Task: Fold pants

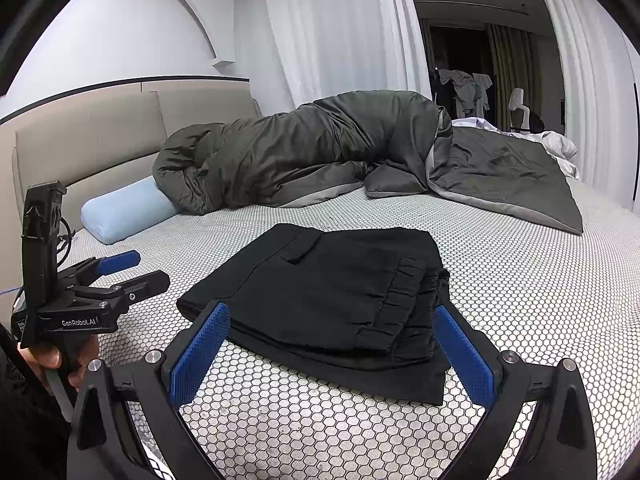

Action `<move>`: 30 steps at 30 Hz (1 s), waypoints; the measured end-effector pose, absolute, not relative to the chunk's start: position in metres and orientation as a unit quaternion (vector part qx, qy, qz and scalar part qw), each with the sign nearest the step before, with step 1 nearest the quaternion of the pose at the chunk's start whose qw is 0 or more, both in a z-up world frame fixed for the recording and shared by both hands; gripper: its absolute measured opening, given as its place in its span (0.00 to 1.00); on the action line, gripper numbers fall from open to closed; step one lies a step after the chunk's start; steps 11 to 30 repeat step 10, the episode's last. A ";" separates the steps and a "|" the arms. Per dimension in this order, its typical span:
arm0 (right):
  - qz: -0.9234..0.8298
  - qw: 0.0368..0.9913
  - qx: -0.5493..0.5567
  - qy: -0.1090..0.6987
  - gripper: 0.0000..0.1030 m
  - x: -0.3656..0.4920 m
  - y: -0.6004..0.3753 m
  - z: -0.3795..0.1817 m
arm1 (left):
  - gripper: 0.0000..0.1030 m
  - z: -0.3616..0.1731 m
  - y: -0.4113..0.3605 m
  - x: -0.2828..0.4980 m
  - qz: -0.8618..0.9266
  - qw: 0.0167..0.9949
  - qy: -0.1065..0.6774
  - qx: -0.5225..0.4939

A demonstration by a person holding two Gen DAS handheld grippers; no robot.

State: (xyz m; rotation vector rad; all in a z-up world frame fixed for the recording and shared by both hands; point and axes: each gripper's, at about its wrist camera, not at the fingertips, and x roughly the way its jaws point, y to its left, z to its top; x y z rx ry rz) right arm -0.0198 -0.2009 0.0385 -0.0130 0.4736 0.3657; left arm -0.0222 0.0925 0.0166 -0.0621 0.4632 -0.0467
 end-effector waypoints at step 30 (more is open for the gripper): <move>0.181 0.955 -0.008 0.233 1.00 -0.020 -0.202 0.039 | 0.99 0.015 0.098 -0.022 -0.025 0.973 0.229 -0.021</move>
